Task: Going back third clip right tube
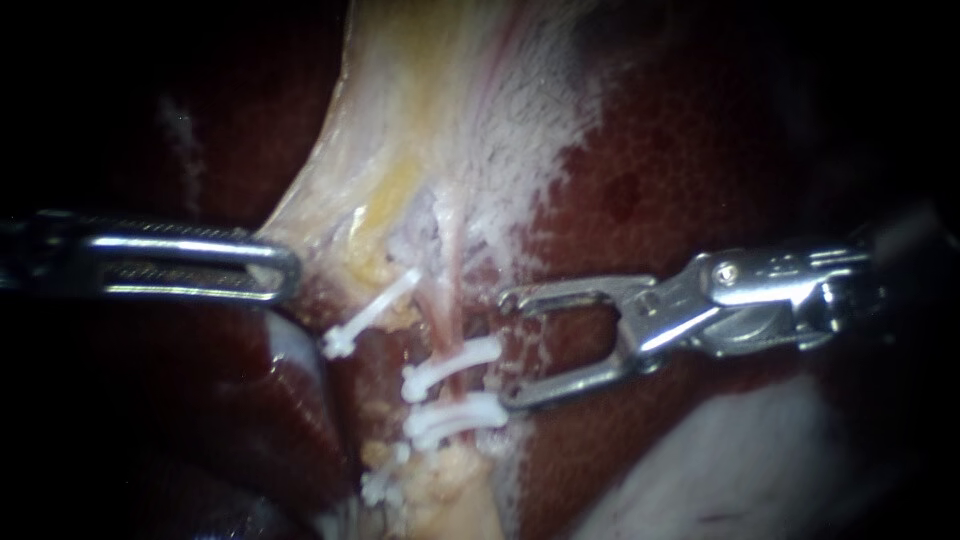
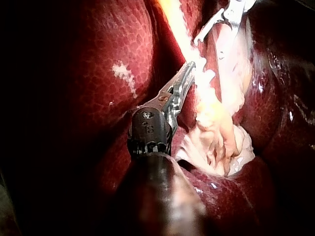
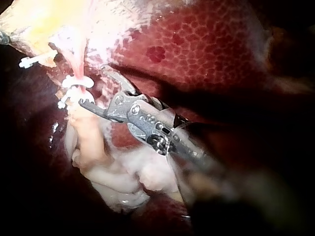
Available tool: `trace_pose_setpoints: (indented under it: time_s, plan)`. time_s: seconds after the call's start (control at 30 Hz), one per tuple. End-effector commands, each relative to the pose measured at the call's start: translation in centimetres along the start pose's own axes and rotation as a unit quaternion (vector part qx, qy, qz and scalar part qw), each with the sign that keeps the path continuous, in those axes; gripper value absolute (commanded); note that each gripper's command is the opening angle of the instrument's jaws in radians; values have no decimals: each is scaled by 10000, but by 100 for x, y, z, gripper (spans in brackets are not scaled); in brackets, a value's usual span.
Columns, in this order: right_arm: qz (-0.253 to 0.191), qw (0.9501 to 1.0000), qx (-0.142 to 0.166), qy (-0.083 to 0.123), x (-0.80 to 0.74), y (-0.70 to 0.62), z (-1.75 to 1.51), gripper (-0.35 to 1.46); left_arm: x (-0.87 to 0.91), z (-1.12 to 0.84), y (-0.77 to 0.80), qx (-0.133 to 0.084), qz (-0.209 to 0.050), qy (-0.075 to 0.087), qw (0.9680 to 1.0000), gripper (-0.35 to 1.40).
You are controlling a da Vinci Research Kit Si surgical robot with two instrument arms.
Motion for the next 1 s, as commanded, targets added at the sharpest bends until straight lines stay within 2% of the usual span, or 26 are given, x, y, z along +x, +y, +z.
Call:
trace_pose_setpoints:
  time_s: [0.03, 0.17, 0.37, 0.5, 0.67, 0.77, 0.87, 1.0]
  plan:
    - [-13, 10000, -31, -21, -1, 1, -4, 60, 0, 0, 1, 5, 0, 0, 10000, -35]
    - [-35, 9999, -156, -26, -1, 1, -19, 60, 1, 0, 3, 9, 2, 1, 10000, -35]
    - [-19, 9999, -149, -29, -1, 0, -23, 60, 2, 0, 9, 17, 4, 4, 10000, -35]
    - [-23, 9999, -113, -29, -1, -2, -23, 60, 8, 1, 21, 5, 15, 0, 10000, -35]
    - [-27, 10000, -92, -29, 0, -5, -24, 60, 25, 7, 44, -14, 89, -23, 10000, -35]
    - [-30, 10000, -87, -29, -1, -6, -25, 60, 39, 15, 52, -55, 41, 26, 10000, -35]
    - [-33, 10000, -82, -29, -2, -7, -27, 60, 51, 25, 55, -118, 20, 66, 9999, -35]
    - [-35, 10000, -78, -28, -3, -7, -28, 60, 65, 39, 54, -77, 3, 140, 9999, -35]
